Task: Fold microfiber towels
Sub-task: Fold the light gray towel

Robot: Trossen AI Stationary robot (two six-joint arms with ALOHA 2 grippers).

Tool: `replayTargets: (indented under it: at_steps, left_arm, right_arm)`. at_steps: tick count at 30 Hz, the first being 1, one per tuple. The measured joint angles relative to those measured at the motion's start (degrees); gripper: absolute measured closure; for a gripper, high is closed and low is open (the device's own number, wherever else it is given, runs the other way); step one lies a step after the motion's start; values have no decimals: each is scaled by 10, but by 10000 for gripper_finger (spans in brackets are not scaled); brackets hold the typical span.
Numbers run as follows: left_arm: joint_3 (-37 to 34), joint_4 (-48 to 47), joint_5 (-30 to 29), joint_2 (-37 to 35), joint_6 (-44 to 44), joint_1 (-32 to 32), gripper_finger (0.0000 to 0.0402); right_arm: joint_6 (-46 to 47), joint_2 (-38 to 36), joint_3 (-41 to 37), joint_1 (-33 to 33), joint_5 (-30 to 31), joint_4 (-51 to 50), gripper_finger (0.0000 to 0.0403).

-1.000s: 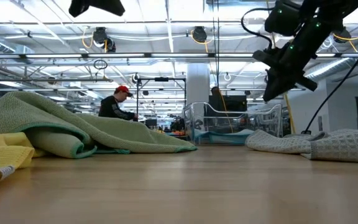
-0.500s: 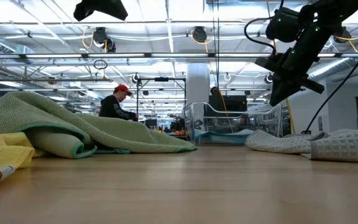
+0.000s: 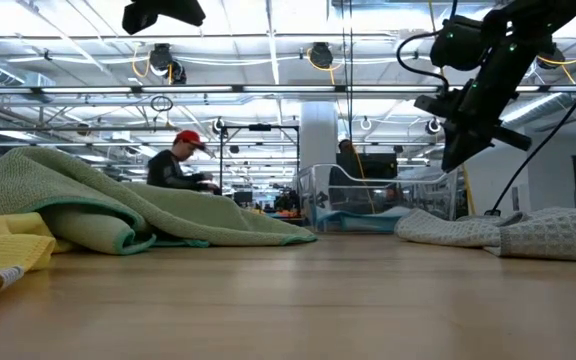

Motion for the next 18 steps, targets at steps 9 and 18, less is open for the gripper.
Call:
replayTargets:
  at_steps: [9, 18]
  left_arm:
    - [0, -1, 1, 0, 2, 0, 360]
    - [0, -8, 0, 0, 13, 11, 360]
  right_arm:
    - [74, -14, 51, 1, -10, 12, 403]
    - [56, -7, 100, -51, 25, -146, 403]
